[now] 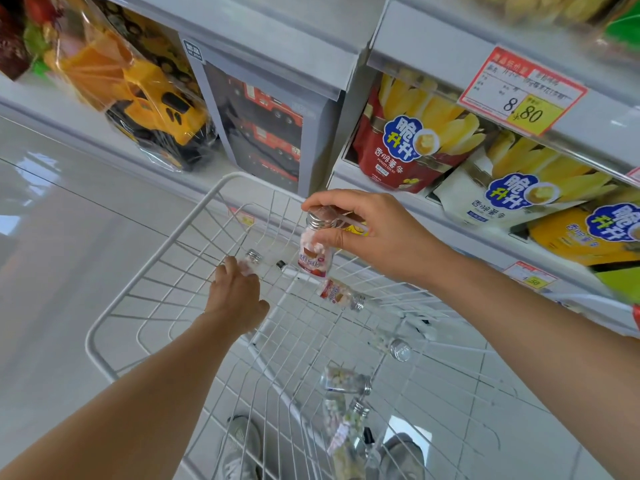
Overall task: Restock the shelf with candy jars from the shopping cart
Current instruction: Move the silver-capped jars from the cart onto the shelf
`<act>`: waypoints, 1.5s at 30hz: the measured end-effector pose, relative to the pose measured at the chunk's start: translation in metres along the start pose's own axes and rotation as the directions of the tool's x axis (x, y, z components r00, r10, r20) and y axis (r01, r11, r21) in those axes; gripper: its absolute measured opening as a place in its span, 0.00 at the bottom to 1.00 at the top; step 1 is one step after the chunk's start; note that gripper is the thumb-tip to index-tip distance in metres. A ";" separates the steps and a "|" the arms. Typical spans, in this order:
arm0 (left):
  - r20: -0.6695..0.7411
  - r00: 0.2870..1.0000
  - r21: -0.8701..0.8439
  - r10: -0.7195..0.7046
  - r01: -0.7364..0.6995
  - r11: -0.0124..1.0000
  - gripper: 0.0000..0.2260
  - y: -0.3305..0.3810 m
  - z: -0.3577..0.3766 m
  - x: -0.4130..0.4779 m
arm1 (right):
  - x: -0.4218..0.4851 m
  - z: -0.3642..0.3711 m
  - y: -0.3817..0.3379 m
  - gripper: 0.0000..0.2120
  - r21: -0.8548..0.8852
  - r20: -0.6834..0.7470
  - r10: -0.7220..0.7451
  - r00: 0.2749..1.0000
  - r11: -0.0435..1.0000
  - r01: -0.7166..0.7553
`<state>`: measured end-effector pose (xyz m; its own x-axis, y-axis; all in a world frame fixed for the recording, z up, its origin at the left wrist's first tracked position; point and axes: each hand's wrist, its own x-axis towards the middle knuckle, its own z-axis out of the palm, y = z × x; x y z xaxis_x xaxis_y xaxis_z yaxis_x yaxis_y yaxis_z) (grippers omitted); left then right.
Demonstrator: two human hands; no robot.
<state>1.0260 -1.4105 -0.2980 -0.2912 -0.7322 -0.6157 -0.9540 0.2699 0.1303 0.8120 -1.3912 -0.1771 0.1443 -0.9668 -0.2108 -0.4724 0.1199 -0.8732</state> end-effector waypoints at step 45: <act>-0.081 0.975 -0.927 0.205 -0.149 0.343 0.19 0.030 -0.169 -0.127 | -0.051 -0.066 -0.120 0.17 -0.112 -0.102 -0.050 0.994 0.993 0.039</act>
<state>1.0220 -1.4150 -0.0847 -0.4856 -0.7091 -0.5112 -0.3496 -0.3784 0.8571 0.8034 -1.3711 -0.0325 0.0786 -0.9896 -0.1207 -0.5607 0.0562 -0.8261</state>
